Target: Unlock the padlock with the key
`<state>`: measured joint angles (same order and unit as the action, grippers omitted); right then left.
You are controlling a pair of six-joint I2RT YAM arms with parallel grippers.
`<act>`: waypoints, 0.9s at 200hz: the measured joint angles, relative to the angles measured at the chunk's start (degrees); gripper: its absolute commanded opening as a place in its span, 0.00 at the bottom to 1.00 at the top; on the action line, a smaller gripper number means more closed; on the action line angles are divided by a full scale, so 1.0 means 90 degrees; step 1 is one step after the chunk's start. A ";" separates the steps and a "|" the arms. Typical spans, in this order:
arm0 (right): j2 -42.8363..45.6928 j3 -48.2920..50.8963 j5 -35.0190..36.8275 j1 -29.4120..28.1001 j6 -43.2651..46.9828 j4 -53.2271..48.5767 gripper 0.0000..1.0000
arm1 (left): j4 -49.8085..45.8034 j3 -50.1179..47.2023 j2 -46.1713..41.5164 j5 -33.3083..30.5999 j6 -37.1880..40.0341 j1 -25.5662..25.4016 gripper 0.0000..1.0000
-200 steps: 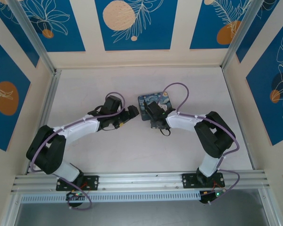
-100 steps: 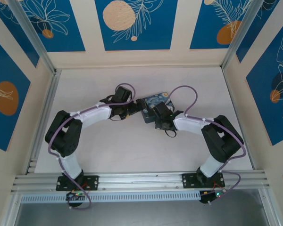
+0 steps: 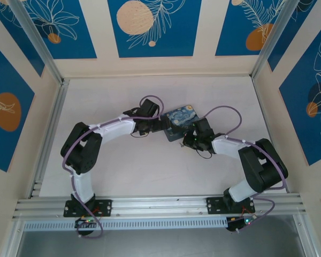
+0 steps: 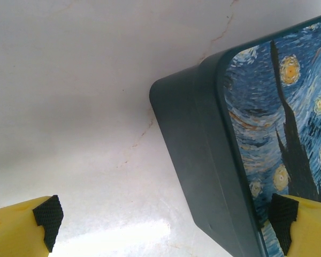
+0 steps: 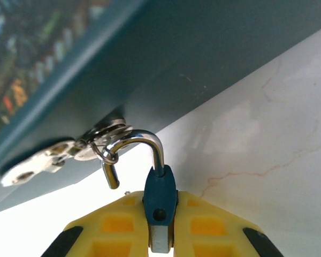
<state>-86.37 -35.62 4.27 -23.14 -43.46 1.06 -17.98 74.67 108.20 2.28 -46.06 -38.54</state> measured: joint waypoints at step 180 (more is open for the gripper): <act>-0.0294 0.0855 -0.2271 0.1188 -0.1112 0.2329 0.00 | 0.0476 -0.0058 0.0129 0.0078 -0.0109 -0.0083 0.94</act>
<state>-89.01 -27.92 -16.16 -12.45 -53.47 22.02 -13.69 74.15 109.36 2.98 -47.05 -39.29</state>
